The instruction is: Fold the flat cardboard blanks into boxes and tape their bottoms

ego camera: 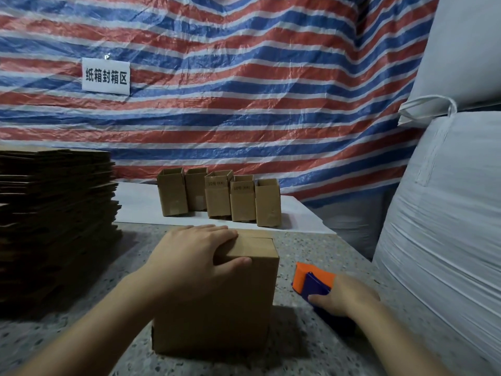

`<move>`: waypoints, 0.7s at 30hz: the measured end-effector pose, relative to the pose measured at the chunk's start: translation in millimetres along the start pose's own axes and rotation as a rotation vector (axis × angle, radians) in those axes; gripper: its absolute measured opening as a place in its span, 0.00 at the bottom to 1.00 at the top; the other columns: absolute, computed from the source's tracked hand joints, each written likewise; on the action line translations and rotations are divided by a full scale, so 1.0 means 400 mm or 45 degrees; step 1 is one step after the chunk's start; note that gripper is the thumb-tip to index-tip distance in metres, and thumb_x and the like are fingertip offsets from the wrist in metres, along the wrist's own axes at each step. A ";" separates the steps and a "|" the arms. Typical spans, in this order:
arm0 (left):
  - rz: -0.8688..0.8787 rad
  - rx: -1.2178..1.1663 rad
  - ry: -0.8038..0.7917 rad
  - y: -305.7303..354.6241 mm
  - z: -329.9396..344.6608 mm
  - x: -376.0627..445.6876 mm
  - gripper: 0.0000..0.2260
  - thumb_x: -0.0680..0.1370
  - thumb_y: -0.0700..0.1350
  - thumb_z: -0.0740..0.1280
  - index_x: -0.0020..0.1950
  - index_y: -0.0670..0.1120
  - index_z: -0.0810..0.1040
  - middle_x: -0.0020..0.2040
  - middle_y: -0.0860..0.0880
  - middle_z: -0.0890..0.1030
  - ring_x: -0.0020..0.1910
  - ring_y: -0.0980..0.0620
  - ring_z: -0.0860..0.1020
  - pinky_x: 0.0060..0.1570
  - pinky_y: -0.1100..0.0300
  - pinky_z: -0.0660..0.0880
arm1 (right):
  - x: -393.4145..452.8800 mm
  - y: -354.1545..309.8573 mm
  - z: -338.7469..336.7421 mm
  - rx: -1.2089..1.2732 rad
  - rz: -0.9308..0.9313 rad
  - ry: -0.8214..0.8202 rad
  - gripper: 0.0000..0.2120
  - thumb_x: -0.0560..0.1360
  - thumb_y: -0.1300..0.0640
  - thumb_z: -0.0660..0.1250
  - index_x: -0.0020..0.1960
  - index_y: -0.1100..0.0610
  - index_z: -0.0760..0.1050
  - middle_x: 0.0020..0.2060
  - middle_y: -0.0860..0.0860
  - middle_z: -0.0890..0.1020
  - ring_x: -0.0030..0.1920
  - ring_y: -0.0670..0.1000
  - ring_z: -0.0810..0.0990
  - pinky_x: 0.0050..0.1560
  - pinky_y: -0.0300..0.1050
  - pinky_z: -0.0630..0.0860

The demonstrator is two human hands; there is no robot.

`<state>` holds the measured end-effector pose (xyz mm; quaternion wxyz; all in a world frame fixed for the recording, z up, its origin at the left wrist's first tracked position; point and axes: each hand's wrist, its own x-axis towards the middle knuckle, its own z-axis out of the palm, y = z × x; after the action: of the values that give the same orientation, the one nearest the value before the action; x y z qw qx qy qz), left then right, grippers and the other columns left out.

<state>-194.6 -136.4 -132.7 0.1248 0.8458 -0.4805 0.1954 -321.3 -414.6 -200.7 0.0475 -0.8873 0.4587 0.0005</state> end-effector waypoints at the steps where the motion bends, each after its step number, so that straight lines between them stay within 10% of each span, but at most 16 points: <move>1: 0.002 0.004 0.007 -0.001 0.001 0.000 0.39 0.67 0.77 0.43 0.74 0.62 0.65 0.69 0.61 0.74 0.64 0.57 0.73 0.59 0.60 0.69 | 0.000 0.000 0.008 -0.018 -0.021 0.007 0.30 0.72 0.30 0.66 0.62 0.53 0.75 0.52 0.50 0.80 0.52 0.52 0.80 0.52 0.44 0.78; 9: 0.013 0.005 0.030 -0.012 0.019 0.003 0.39 0.68 0.78 0.42 0.71 0.62 0.67 0.67 0.61 0.75 0.63 0.57 0.73 0.60 0.58 0.69 | 0.000 -0.001 0.019 0.076 -0.134 0.180 0.20 0.76 0.35 0.64 0.49 0.53 0.76 0.44 0.50 0.80 0.45 0.51 0.80 0.40 0.44 0.74; 21: 0.018 -0.018 0.062 -0.016 0.028 0.006 0.46 0.64 0.82 0.35 0.72 0.61 0.65 0.68 0.59 0.75 0.66 0.56 0.72 0.67 0.54 0.66 | -0.120 -0.109 -0.320 2.156 -0.863 -0.031 0.12 0.71 0.42 0.71 0.45 0.48 0.88 0.45 0.53 0.87 0.43 0.51 0.86 0.46 0.47 0.81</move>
<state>-185.6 -139.4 -141.6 0.1408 0.8365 -0.4847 0.2134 -319.2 -361.2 -67.4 0.6854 -0.6431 0.0198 -0.3409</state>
